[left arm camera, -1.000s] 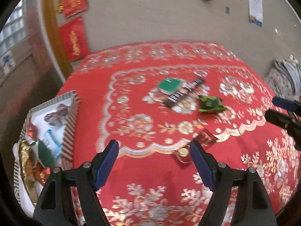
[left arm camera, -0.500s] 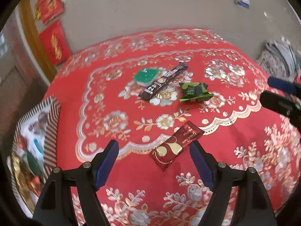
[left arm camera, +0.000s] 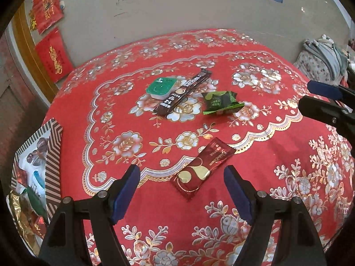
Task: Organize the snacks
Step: 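Move both grippers back from the tray toward the remaining snacks, then grasp the red wrapped bar with the left gripper while the right gripper grasps the green packet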
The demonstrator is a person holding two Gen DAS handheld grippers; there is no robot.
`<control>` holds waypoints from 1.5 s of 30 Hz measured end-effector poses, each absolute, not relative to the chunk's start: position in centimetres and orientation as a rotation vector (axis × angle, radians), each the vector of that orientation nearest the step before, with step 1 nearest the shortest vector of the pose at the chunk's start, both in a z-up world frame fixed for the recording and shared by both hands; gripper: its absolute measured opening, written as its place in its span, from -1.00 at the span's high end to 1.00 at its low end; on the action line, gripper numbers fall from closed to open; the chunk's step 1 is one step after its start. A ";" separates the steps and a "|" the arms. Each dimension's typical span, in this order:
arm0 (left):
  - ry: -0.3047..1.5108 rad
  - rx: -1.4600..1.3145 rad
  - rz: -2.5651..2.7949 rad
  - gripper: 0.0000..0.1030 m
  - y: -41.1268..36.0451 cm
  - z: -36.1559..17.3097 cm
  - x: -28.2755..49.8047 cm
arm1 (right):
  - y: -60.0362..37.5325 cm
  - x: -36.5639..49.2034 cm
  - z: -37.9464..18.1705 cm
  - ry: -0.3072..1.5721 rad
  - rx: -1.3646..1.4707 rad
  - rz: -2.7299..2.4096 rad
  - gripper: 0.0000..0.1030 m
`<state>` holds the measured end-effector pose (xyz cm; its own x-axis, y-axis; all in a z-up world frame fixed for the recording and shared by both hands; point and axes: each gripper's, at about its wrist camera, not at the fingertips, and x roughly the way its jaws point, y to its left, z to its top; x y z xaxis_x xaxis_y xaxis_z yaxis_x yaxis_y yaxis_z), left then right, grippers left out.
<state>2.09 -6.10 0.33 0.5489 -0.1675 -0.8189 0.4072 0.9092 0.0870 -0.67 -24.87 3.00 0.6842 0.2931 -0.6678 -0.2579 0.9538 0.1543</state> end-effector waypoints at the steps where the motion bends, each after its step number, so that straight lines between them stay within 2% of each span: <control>1: 0.933 0.288 -0.344 -0.54 -6.0 0.3 2.1 | -24.8 -0.6 2.9 0.760 0.051 0.310 -0.61; 11: 0.944 0.328 -0.414 -0.54 -6.1 -0.7 2.2 | -22.0 -0.3 2.0 0.793 -0.013 0.312 -0.61; 45: 1.035 0.369 -0.586 -0.52 -7.2 -3.2 4.7 | -23.2 -0.1 1.6 0.812 0.041 0.306 -0.61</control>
